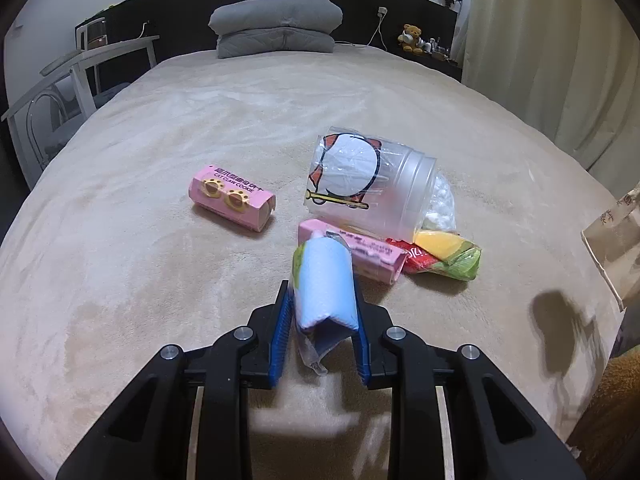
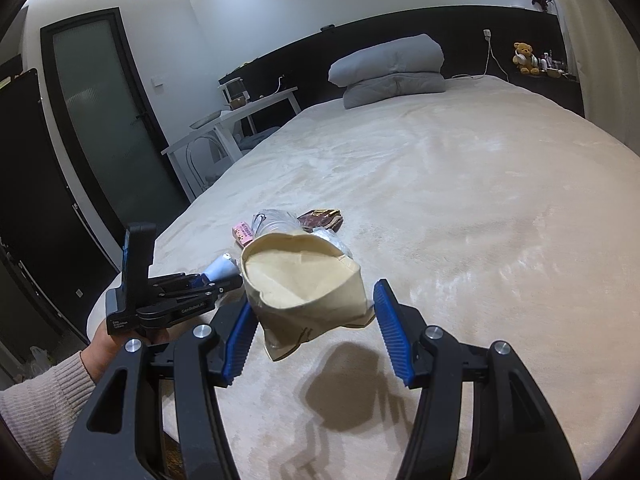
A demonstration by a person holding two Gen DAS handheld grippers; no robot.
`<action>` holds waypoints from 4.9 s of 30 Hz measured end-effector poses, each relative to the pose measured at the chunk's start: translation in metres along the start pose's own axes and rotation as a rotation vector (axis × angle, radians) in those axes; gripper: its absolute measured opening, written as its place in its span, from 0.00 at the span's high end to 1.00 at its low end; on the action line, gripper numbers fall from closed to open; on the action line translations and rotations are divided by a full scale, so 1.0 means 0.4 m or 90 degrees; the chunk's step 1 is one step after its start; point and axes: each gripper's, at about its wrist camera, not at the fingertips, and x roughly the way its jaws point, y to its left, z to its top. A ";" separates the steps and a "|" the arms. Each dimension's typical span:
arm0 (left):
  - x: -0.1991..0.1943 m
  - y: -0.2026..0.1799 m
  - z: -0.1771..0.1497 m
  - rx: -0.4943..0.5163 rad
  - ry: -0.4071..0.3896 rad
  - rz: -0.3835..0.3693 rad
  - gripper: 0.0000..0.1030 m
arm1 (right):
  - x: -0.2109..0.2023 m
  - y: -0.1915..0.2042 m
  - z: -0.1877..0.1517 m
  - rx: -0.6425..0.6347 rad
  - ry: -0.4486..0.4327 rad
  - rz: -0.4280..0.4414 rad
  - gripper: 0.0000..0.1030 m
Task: Collect trash
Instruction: 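Carry the paper cup and wrapper with both tools down to the trash bag, then open both tools to drop the wrapper and paper cup into the trash bag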
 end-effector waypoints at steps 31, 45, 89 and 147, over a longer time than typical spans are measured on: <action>-0.325 -0.127 -0.123 -0.036 -0.117 -0.074 0.75 | -0.117 0.045 -0.124 0.000 -0.001 -0.042 0.45; -0.438 -0.218 -0.262 -0.029 -0.139 -0.108 0.75 | -0.221 0.096 -0.234 -0.007 0.000 -0.039 0.45; -0.282 -0.277 -0.546 -0.078 0.185 -0.143 0.75 | -0.070 0.149 -0.468 0.031 0.330 0.046 0.45; -0.104 -0.251 -0.659 -0.120 0.438 -0.141 0.56 | 0.115 0.109 -0.548 0.103 0.523 -0.012 0.35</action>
